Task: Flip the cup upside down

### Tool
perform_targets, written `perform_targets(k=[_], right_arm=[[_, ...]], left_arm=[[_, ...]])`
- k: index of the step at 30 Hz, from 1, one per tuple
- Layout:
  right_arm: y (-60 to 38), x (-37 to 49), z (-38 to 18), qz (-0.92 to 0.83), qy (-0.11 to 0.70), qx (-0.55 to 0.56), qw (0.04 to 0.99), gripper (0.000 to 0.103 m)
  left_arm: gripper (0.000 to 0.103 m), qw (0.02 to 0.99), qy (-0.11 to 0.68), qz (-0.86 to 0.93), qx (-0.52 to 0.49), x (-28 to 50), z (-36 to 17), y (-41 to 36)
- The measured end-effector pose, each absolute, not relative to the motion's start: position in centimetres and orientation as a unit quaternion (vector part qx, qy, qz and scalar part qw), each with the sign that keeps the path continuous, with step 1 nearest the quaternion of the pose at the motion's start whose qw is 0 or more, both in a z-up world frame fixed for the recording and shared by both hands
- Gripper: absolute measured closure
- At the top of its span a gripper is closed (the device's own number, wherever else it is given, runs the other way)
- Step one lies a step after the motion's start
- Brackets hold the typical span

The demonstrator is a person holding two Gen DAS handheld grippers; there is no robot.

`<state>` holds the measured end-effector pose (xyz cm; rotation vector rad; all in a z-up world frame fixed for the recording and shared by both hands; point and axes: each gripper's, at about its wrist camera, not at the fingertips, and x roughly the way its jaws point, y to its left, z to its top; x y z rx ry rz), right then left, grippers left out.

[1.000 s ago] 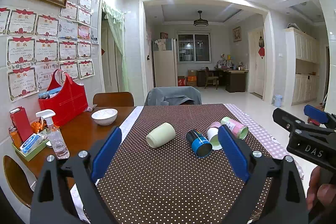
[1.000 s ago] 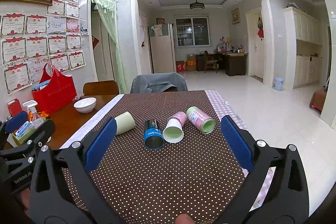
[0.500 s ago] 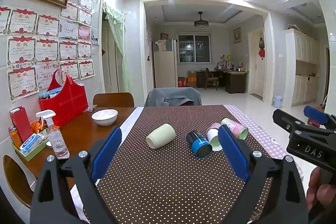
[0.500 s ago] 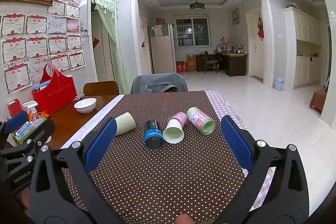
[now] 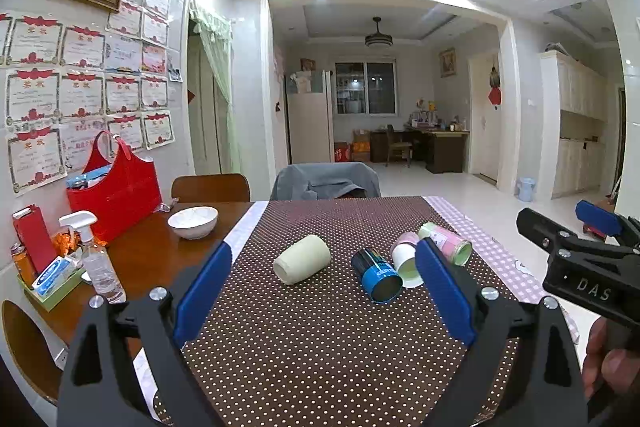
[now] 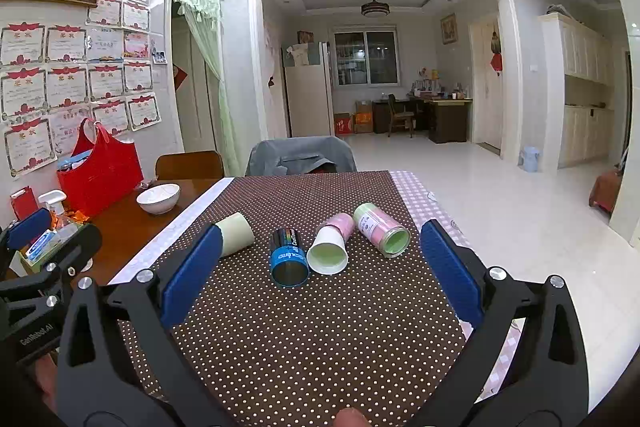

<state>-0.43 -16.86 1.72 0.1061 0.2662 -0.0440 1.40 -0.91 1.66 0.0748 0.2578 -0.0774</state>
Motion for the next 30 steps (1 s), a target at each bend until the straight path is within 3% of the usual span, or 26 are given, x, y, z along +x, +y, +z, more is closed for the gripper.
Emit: perform_targets(k=[15,30], right_arm=[[-20.7,9.8,1.0,-0.019,0.197,0.059,0.978,0.006],[-29.6,23.4,-5.2,-0.066,0.322,0.108,0.938,0.006]], left_arm=[[0.011,0.975,0.195,-0.073,0.074,11.9,1.7,-4.0],[0.011,0.899,0.382,-0.172,0.13,32.9,-4.5,-12.4]])
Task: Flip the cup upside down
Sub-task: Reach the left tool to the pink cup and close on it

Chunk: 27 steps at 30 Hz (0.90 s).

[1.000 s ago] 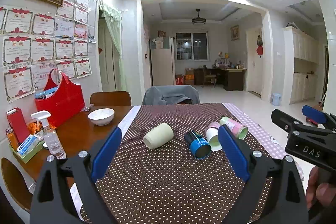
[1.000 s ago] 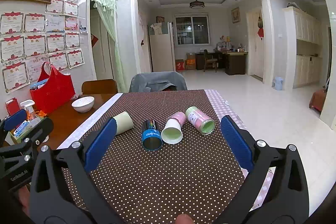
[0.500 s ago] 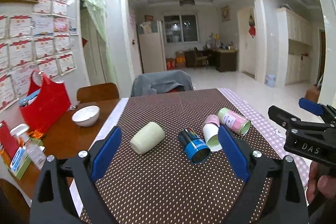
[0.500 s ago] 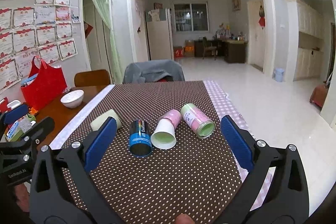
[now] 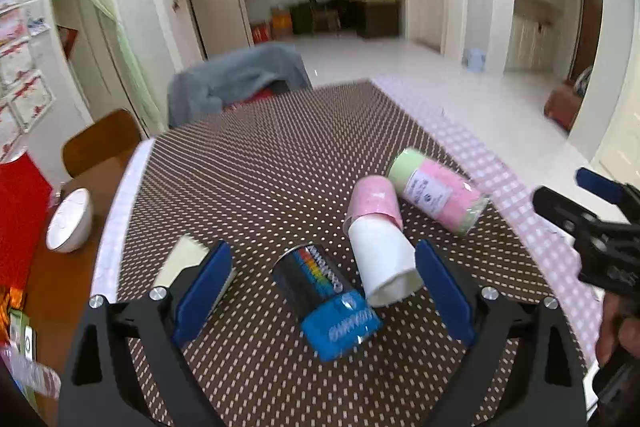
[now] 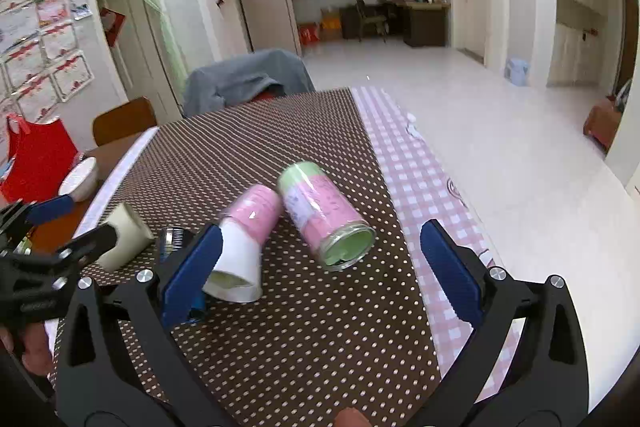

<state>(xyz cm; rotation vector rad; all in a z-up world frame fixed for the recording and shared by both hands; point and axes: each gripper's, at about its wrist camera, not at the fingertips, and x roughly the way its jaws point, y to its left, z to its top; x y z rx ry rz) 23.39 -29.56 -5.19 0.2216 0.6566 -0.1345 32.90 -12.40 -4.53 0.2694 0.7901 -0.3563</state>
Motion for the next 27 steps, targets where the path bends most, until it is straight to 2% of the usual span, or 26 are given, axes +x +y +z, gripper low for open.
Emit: perform_targets(k=[7,26,27], right_arm=[[-31.4,27.0,-7.5,-0.081,0.352,0.121,0.925,0.006],[-32.8,31.2,-10.4,-0.089,0.383,0.132,0.91,0.006],[-32.7,31.1,-10.4,-0.09,0.383,0.132,0.91,0.006]], left_arm=[[0.011,0.848,0.465,-0.217,0.137,39.5,-9.3,-16.7],[0.012,0.773,0.57,-0.235,0.148,48.0,-17.1,-21.7],[0.018,0.766,0.579,-0.241,0.14,48.3,-17.4,-21.7]])
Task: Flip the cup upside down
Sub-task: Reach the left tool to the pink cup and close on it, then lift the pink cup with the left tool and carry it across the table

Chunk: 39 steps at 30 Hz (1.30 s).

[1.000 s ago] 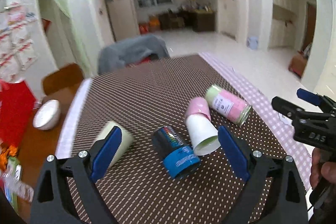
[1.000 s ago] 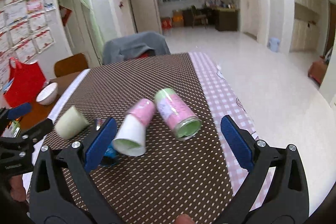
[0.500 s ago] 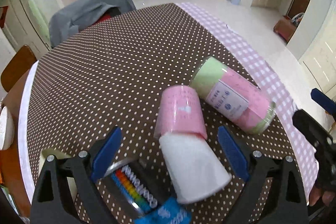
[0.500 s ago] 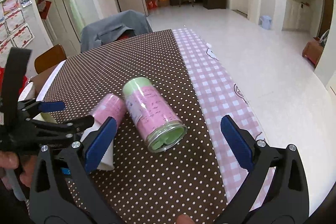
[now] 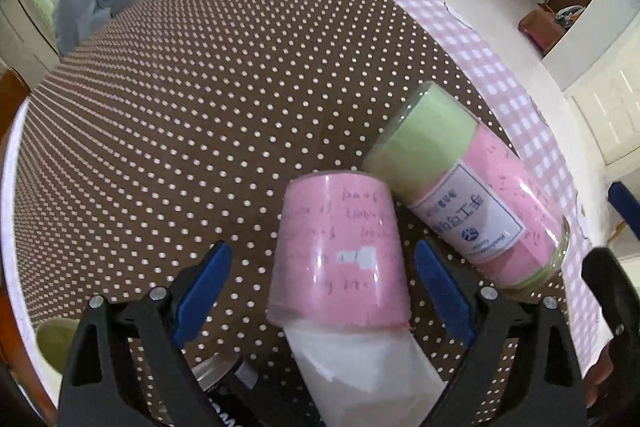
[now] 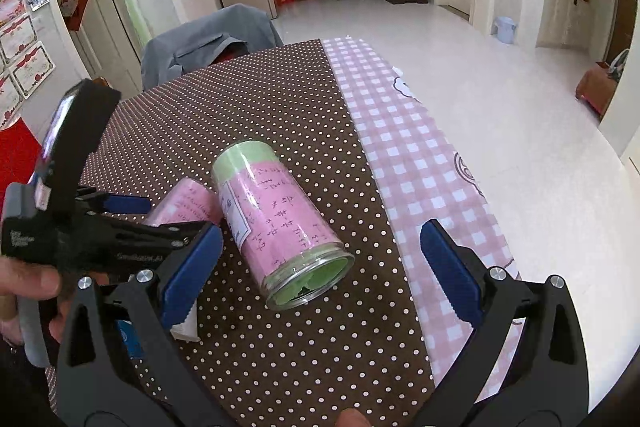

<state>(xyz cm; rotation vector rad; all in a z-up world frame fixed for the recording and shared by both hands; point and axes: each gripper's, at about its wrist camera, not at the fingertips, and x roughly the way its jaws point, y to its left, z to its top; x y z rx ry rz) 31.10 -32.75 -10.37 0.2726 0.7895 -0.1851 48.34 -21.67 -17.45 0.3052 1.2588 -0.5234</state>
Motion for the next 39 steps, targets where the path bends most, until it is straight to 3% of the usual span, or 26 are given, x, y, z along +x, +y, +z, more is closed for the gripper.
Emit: perform_targets(k=[1,3,20,29,39], right_arm=[[-32.8,31.0,-10.3,-0.091,0.382,0.133,0.91,0.006],[-32.9,30.9,-10.4,-0.092,0.382,0.135,0.91,0.006],[-32.7,29.4,-9.4,-0.093,0.371,0.143,0.913,0.006],[-31.9,26.6,-7.6,-0.085,0.35,0.148,0.921,0.006],[-29.2,20.5,-5.9,-0.055,0.323,0.153,0.932,0.006]], left_arm=[[0.029,0.761,0.586,-0.245,0.136,48.6,-17.7,-21.7],[0.039,0.755,0.592,-0.251,0.13,49.0,-18.1,-21.8],[0.039,0.817,0.523,-0.232,0.068,50.6,-11.5,-15.6],[0.039,0.841,0.476,-0.25,0.062,43.7,-4.6,-13.7],[0.039,0.852,0.45,-0.257,0.072,32.0,-3.3,-10.2]])
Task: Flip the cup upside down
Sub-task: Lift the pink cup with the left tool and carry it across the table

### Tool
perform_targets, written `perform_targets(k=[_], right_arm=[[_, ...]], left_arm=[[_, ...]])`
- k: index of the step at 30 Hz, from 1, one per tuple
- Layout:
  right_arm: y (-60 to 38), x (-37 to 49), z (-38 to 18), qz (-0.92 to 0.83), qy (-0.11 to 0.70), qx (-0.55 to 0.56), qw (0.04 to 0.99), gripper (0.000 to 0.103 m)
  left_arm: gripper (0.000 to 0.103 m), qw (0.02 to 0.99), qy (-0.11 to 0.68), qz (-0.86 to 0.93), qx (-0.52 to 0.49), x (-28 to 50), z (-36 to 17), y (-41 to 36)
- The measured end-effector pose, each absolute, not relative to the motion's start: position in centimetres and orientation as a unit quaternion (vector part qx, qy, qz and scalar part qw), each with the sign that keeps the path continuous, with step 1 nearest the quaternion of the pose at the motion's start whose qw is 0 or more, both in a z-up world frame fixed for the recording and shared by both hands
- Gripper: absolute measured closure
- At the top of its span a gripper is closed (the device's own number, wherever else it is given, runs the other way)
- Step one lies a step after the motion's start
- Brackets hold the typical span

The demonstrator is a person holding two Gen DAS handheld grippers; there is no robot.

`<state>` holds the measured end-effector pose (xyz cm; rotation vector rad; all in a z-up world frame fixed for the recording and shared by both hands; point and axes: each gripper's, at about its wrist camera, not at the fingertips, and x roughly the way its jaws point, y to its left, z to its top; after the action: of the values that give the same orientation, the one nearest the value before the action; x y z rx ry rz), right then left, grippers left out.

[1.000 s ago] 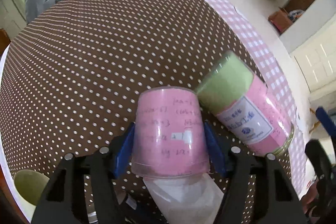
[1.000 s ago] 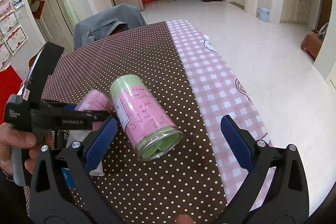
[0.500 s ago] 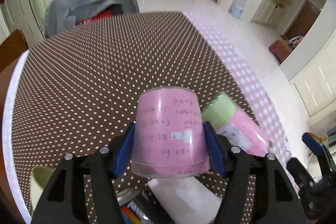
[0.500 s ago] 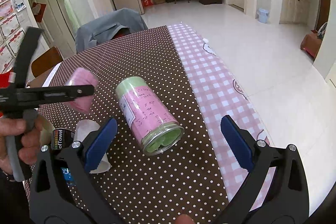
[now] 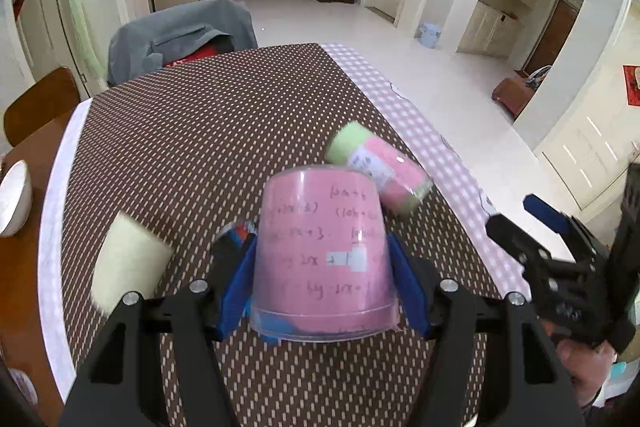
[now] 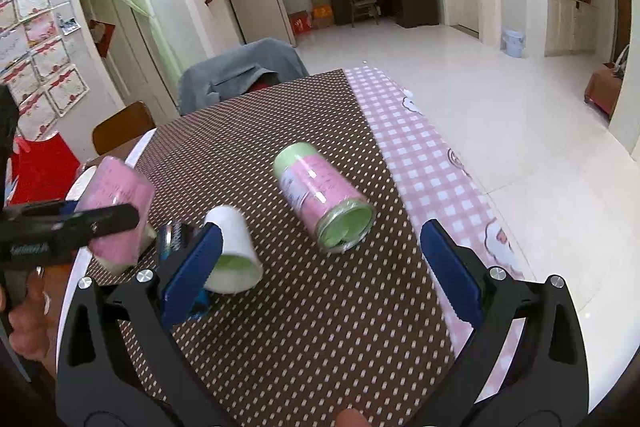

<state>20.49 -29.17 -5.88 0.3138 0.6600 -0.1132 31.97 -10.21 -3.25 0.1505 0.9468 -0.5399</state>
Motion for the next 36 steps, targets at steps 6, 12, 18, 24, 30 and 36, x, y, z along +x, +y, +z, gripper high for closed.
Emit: perform_targets(k=[6,12,18,24,30,36], right_arm=[[-27.7,16.1,-6.0,-0.046,0.305,0.155,0.939,0.006],[-26.2,13.5,-7.7,-0.031,0.308,0.148,0.939,0.006],[-25.7,12.5,-9.2,-0.022,0.313,0.145,0.938,0.006],[-25.5,11.0,-10.0,-0.022,0.315,0.15,0.937,0.006],[-25.6,9.9,-10.4,-0.024,0.314,0.154,0.936,0.006],[-25.7,9.5,-10.4,-0.029,0.314,0.155,0.936,0.006]], left_arm=[[0.039,0.862,0.437,-0.249,0.07,25.2,-4.1,-7.5],[0.039,0.865,0.436,-0.239,0.064,21.3,-6.7,-6.3],[0.039,0.858,0.454,-0.235,0.05,20.2,-9.4,-6.2],[0.039,0.847,0.478,-0.23,0.04,19.8,-12.5,-6.3],[0.039,0.839,0.497,-0.22,0.034,20.1,-15.0,-7.1],[0.035,0.833,0.512,-0.206,0.041,20.7,-16.4,-7.6]])
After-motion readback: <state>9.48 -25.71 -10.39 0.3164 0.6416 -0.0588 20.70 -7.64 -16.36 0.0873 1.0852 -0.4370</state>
